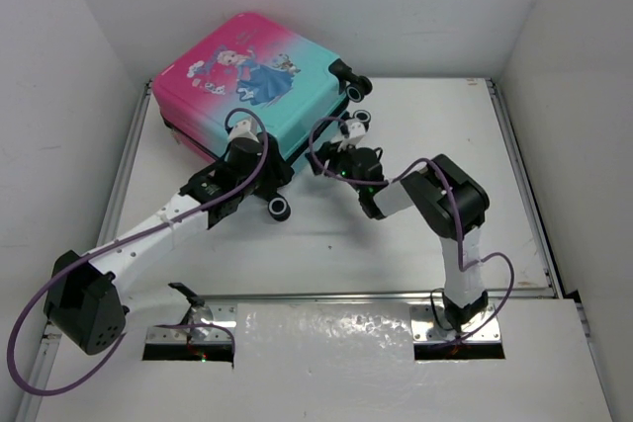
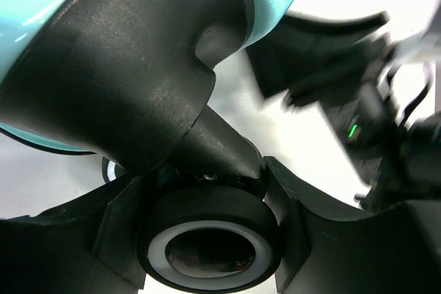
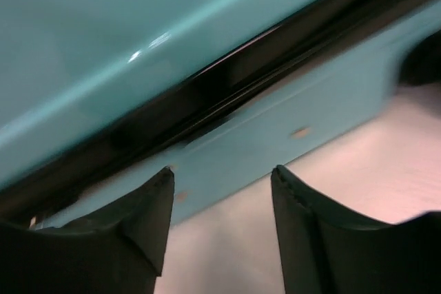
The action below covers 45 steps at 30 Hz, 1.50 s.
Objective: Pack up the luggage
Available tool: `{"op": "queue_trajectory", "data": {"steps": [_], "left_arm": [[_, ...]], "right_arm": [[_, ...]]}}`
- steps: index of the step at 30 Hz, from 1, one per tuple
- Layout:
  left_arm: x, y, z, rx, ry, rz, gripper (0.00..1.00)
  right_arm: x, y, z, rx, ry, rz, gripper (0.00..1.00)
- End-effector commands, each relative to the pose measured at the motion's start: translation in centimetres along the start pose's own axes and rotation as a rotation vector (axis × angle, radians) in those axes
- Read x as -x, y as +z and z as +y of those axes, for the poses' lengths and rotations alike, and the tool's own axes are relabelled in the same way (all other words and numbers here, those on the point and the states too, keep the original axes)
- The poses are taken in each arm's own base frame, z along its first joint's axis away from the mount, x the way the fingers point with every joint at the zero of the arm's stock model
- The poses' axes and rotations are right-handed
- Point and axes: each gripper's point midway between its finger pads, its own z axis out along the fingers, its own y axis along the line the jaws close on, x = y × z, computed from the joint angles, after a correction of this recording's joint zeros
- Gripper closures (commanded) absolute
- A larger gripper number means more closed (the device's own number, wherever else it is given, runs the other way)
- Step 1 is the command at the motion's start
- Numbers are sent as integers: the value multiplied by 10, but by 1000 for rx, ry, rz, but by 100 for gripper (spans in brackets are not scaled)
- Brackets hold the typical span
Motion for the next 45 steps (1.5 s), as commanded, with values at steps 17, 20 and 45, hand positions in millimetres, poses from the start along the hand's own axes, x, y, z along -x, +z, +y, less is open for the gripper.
{"op": "queue_trajectory", "data": {"steps": [17, 20, 45], "left_arm": [[81, -12, -18, 31, -23, -212, 0], [81, -18, -15, 43, -23, -208, 0], [71, -90, 41, 113, 113, -302, 0]], "right_arm": [[-11, -32, 149, 380, -117, -52, 46], [-16, -19, 149, 362, -119, -38, 55], [28, -18, 126, 136, 103, -272, 100]]}}
